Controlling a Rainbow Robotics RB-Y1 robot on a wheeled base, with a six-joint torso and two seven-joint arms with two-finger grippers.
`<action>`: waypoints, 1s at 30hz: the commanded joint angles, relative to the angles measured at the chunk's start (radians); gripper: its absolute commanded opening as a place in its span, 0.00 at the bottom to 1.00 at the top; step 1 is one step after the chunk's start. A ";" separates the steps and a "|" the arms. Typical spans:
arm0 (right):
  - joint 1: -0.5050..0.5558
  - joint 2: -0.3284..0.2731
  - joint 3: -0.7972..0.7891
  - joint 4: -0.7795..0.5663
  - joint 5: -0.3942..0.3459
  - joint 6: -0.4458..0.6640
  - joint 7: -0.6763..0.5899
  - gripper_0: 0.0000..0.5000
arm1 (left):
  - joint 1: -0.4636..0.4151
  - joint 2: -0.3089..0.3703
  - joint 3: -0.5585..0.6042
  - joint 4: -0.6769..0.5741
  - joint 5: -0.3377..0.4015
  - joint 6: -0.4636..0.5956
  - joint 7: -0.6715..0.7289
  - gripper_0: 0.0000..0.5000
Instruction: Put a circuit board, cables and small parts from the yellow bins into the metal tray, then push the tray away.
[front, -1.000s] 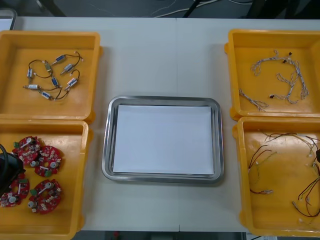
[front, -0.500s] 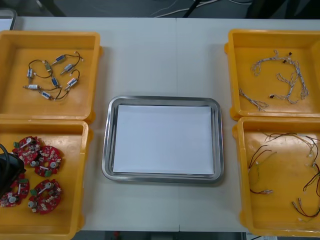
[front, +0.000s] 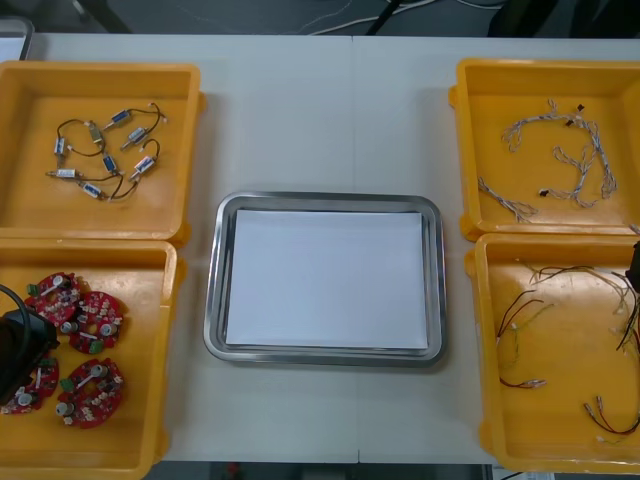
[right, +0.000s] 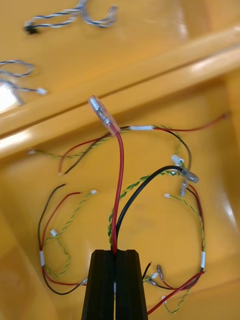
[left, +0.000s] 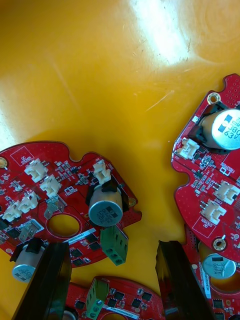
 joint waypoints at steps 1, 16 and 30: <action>-0.056 -0.084 0.060 -0.031 -0.068 0.007 0.100 0.00 | 0.018 -0.014 -0.027 -0.007 -0.017 -0.009 0.103 1.00; -0.089 -0.226 0.122 -0.051 -0.318 0.007 0.442 0.00 | 0.010 -0.030 -0.032 0.004 -0.038 -0.015 0.114 1.00; -0.089 -0.297 0.257 -0.219 -0.281 0.007 0.536 0.00 | 0.009 -0.036 -0.038 0.009 -0.060 -0.022 0.112 0.95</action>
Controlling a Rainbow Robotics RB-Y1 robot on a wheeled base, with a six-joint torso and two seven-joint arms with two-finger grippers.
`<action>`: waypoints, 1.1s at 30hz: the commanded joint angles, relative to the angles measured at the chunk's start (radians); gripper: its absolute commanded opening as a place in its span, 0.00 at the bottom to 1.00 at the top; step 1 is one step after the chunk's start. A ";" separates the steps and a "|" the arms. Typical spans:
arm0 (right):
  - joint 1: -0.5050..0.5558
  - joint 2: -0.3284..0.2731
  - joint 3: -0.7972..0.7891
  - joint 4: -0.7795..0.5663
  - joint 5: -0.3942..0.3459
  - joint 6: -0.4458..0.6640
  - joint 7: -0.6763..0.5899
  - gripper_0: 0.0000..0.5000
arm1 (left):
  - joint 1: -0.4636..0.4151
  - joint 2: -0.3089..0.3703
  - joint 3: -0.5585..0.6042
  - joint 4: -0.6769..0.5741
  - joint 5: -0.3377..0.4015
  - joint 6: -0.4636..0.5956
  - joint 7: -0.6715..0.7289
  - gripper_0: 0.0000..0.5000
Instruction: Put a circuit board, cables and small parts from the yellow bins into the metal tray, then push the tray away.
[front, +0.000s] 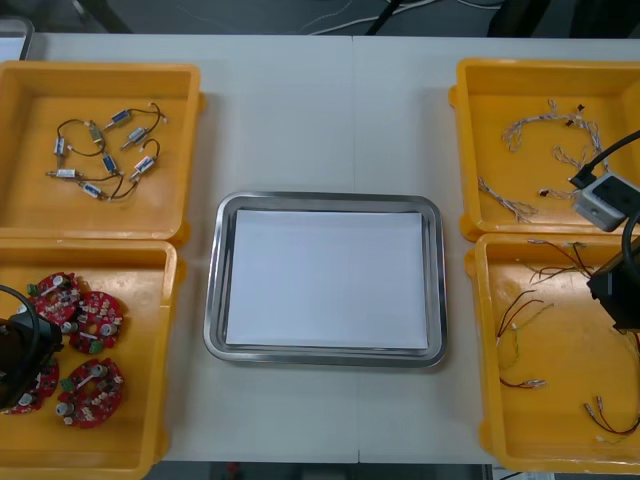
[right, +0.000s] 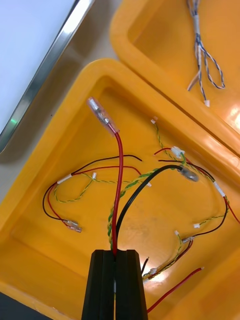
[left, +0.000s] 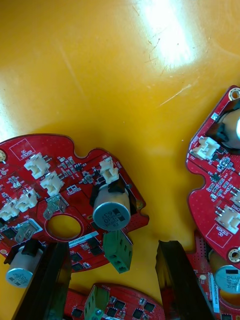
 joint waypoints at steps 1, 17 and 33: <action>-0.025 -0.047 0.054 -0.068 0.008 0.004 0.029 0.00 | 0.010 -0.022 -0.017 -0.004 -0.020 -0.010 0.071 0.93; -0.037 -0.045 0.088 -0.073 -0.020 0.004 0.028 0.00 | 0.012 -0.037 -0.025 -0.004 -0.047 -0.008 0.074 0.00; -0.072 -0.010 0.140 -0.038 0.014 0.004 0.031 0.00 | 0.003 -0.023 0.086 -0.075 -0.053 0.127 -0.021 0.00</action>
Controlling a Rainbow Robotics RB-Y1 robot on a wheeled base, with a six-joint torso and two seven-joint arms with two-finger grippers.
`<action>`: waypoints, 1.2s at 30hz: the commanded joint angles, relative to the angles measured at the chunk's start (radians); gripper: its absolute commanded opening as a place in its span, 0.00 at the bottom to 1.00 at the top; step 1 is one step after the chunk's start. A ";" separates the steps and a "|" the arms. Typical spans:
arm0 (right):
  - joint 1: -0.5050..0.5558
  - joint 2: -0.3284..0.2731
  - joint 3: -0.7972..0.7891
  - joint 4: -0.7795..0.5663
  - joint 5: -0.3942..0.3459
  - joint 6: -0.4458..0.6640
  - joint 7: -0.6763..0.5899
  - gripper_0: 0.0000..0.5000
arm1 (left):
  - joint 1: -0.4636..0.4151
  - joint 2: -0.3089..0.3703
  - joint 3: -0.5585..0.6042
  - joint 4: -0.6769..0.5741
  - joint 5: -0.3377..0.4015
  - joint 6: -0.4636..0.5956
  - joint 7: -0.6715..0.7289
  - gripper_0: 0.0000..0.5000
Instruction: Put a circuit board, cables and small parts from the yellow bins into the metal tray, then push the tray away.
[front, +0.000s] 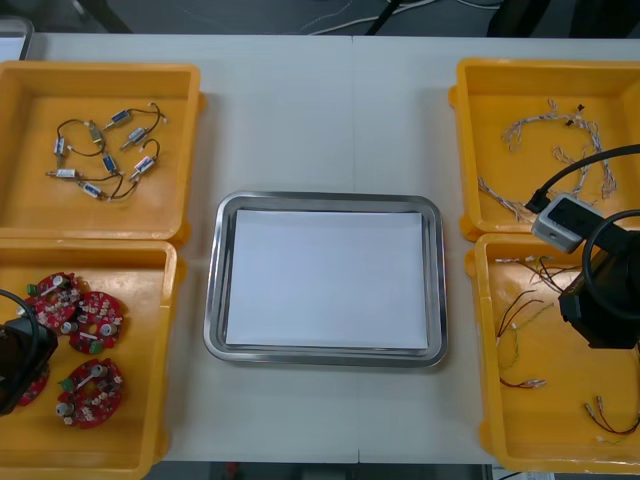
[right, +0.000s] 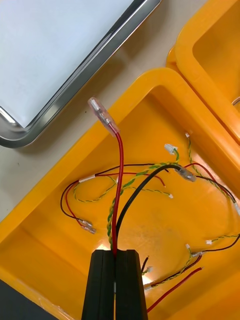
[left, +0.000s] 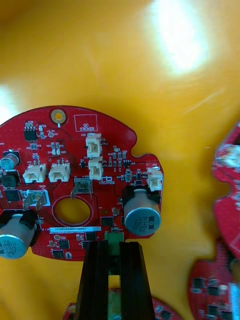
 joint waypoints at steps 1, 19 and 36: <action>-0.034 0.005 0.013 0.008 0.002 0.004 0.031 0.00 | 0.003 -0.003 0.089 -0.087 0.001 0.102 -0.027 0.00; -0.037 0.010 0.014 0.010 -0.002 0.004 0.025 0.00 | -0.111 0.124 0.159 -0.310 0.063 0.241 -0.110 0.00; -0.035 0.011 0.014 0.010 -0.002 0.004 0.013 0.00 | -0.410 0.216 0.014 -0.285 0.422 0.241 -0.392 0.00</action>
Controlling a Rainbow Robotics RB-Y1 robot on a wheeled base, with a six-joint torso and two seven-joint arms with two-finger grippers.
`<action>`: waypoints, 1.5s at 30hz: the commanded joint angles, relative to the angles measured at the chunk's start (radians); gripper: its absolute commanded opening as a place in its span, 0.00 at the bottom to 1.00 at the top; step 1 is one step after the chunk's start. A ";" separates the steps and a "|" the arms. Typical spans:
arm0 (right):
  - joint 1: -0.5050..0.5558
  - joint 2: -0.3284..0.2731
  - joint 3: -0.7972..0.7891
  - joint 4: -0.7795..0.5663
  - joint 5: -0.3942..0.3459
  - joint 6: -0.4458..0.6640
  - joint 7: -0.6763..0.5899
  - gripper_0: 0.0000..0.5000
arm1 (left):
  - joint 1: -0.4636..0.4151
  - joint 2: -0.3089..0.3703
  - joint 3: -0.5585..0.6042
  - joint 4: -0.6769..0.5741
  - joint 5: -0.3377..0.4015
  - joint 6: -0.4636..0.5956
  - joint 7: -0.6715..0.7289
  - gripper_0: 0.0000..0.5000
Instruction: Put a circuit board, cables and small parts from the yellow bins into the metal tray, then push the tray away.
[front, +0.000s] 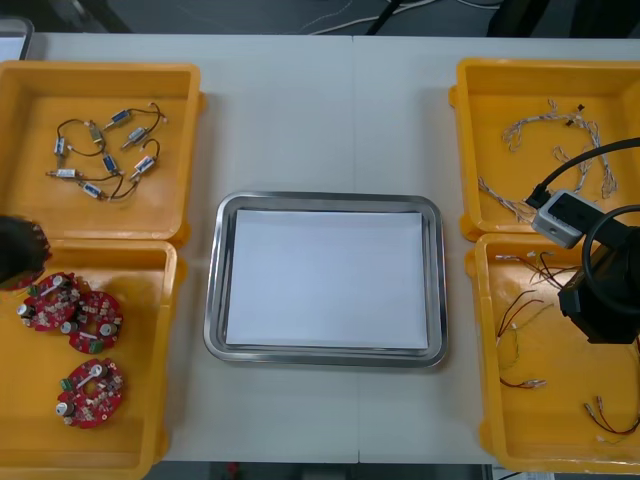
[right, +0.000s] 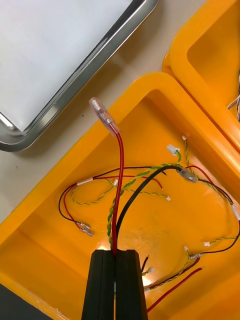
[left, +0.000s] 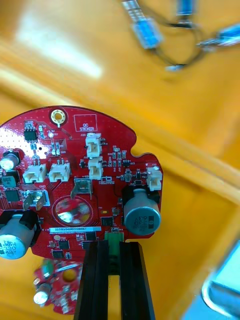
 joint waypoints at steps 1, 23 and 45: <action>-0.024 0.009 0.014 -0.004 -0.002 0.004 0.013 0.00 | -0.169 0.066 -0.103 0.018 0.100 0.007 0.043 0.00; -0.024 0.009 0.014 -0.004 -0.002 0.004 0.013 0.00 | -0.449 0.048 -0.645 0.171 0.141 0.007 0.021 0.00; -0.024 0.009 0.014 -0.004 -0.002 0.004 0.013 0.00 | -0.336 -0.156 -0.907 0.210 -0.201 0.007 0.037 0.00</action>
